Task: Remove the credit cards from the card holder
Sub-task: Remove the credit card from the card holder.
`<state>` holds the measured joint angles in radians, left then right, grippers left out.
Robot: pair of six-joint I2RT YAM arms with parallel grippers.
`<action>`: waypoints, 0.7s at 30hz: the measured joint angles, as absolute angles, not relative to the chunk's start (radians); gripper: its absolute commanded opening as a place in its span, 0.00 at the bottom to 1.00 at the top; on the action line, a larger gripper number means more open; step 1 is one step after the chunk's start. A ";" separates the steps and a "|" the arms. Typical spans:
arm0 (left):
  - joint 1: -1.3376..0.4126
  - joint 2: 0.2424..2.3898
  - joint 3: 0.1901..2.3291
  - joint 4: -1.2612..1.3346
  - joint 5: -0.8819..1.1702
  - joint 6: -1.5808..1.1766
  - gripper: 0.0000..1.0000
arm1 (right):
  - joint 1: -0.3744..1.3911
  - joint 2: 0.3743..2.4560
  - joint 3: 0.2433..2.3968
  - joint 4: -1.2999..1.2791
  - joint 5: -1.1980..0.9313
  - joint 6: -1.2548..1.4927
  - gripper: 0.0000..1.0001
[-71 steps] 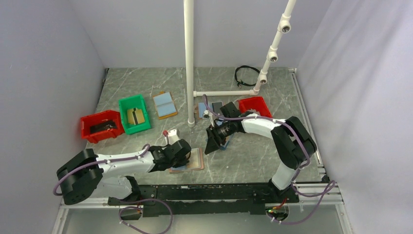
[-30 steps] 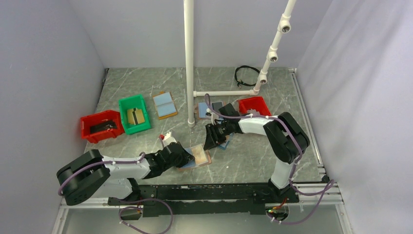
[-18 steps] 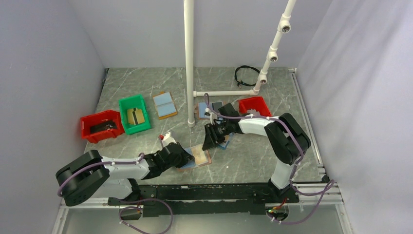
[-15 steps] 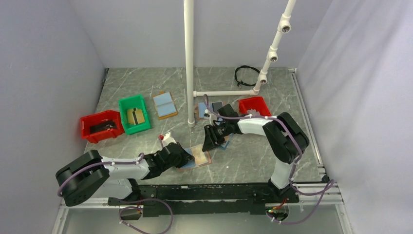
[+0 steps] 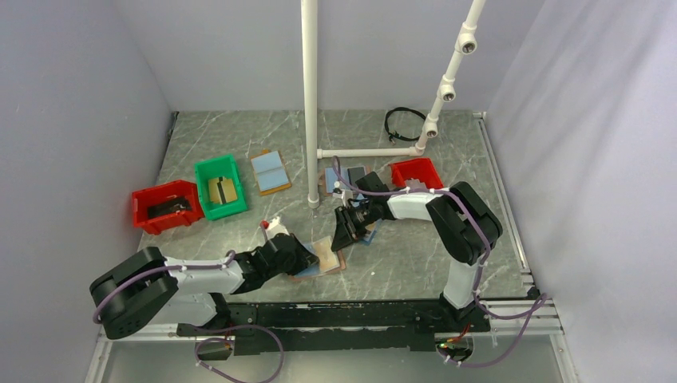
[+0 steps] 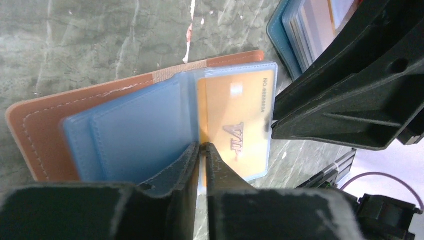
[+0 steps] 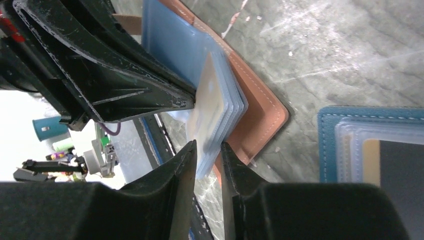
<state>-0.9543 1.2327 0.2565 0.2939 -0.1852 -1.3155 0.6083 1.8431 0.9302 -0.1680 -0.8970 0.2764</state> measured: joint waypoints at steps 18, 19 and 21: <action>-0.941 1.169 0.238 0.370 -0.073 -1.210 0.81 | 0.616 1.846 0.930 -0.123 -1.008 0.333 0.17; -0.940 1.177 0.245 0.370 -0.067 -1.203 0.82 | 0.616 1.846 0.930 -0.118 -1.016 0.337 0.17; -0.939 1.204 0.269 0.369 -0.050 -1.185 0.82 | 0.616 1.846 0.930 -0.108 -1.033 0.346 0.17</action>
<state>-0.9390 1.2041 0.2687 0.3687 -0.0502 -1.1854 0.6159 1.8462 0.9302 -0.1081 -1.0328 0.3458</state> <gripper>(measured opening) 0.812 0.175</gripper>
